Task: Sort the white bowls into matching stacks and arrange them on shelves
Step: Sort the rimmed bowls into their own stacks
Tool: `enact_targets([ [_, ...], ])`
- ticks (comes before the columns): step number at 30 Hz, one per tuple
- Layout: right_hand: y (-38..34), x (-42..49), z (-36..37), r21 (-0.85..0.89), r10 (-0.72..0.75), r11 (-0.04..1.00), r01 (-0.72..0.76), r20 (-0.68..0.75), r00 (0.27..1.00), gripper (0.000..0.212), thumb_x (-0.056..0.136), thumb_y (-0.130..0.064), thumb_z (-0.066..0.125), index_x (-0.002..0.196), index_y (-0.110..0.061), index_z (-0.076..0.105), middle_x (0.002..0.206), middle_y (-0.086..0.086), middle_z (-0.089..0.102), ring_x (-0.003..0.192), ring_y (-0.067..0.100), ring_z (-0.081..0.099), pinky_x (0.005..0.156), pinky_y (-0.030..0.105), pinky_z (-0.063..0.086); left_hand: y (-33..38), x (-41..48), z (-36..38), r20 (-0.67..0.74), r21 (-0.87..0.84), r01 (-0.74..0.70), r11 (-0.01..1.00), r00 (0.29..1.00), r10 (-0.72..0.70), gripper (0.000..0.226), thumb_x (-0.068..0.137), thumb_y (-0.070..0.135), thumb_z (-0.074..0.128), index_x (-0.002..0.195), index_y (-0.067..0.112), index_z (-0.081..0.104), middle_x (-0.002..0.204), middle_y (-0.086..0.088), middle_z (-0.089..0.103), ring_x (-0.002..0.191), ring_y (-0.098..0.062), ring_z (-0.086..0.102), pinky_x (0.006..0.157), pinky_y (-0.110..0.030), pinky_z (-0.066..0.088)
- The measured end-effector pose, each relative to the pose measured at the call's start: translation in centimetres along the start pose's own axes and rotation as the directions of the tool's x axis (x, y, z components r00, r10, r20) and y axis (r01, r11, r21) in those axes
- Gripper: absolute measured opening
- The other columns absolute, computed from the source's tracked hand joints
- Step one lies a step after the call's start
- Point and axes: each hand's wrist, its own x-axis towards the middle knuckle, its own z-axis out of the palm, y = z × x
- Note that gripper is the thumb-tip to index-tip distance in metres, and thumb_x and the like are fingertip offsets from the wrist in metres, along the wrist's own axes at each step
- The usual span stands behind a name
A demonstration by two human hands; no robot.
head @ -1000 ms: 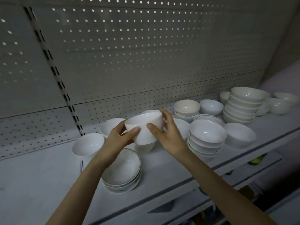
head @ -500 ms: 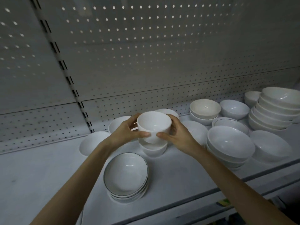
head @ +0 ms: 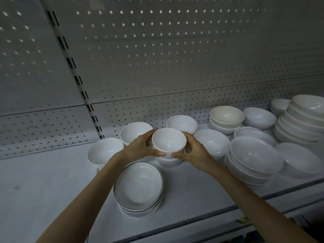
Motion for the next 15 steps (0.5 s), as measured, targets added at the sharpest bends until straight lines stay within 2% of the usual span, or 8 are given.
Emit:
enact_targets([
  [2,0.2,0.1,0.1,-0.002,0.006,1.000,-0.006,0.000,1.000,0.069,0.061,-0.035,0.085,0.118,-0.037,0.047,0.124,-0.010,0.057,0.118,0.009,0.053,0.099,0.033,0.046,-0.3,0.0,0.0,0.005,-0.008,0.018,1.000,1.000,-0.018,0.080,0.053,0.038,0.086,0.123,0.031,0.048,0.125,0.007,0.059,0.118,-0.013,0.055,0.101,-0.027,0.045],
  [4,0.4,0.1,0.1,0.017,0.011,1.000,-0.011,0.001,1.000,0.067,0.061,-0.030,0.083,0.117,-0.035,0.047,0.124,-0.010,0.056,0.119,0.011,0.053,0.100,0.034,0.046,-0.7,0.2,0.2,0.011,-0.003,0.020,1.000,1.000,-0.020,0.076,0.062,0.022,0.087,0.126,0.027,0.047,0.125,0.006,0.059,0.118,-0.015,0.056,0.102,-0.031,0.046],
  [8,0.4,0.1,0.2,0.034,0.014,0.999,-0.014,0.018,1.000,0.072,0.060,-0.036,0.085,0.120,-0.036,0.045,0.127,-0.011,0.055,0.121,0.010,0.051,0.100,0.032,0.046,-0.9,0.3,0.3,0.027,-0.002,0.013,1.000,1.000,-0.013,0.070,0.069,0.011,0.081,0.126,0.027,0.045,0.122,0.012,0.058,0.115,-0.011,0.056,0.097,-0.021,0.047],
  [12,0.2,-0.4,0.2,0.004,0.041,0.999,-0.041,0.040,0.998,0.075,0.060,-0.046,0.083,0.122,-0.042,0.042,0.129,-0.013,0.053,0.123,0.008,0.049,0.102,0.035,0.044,-0.4,-0.4,0.1,0.060,0.015,0.032,0.999,0.998,-0.033,0.068,0.072,0.016,0.079,0.129,0.027,0.044,0.123,0.014,0.057,0.115,-0.007,0.055,0.099,-0.019,0.045],
  [15,-1.4,-1.3,0.3,-0.136,0.056,0.989,-0.052,0.025,0.998,0.065,0.072,-0.038,0.077,0.123,-0.041,0.037,0.129,-0.015,0.050,0.125,0.009,0.045,0.106,0.032,0.038,0.5,-1.8,-0.2,0.032,0.057,0.061,0.996,0.997,-0.063,0.075,0.072,0.037,0.075,0.137,0.018,0.043,0.133,0.005,0.055,0.123,-0.013,0.052,0.106,-0.035,0.042],
])
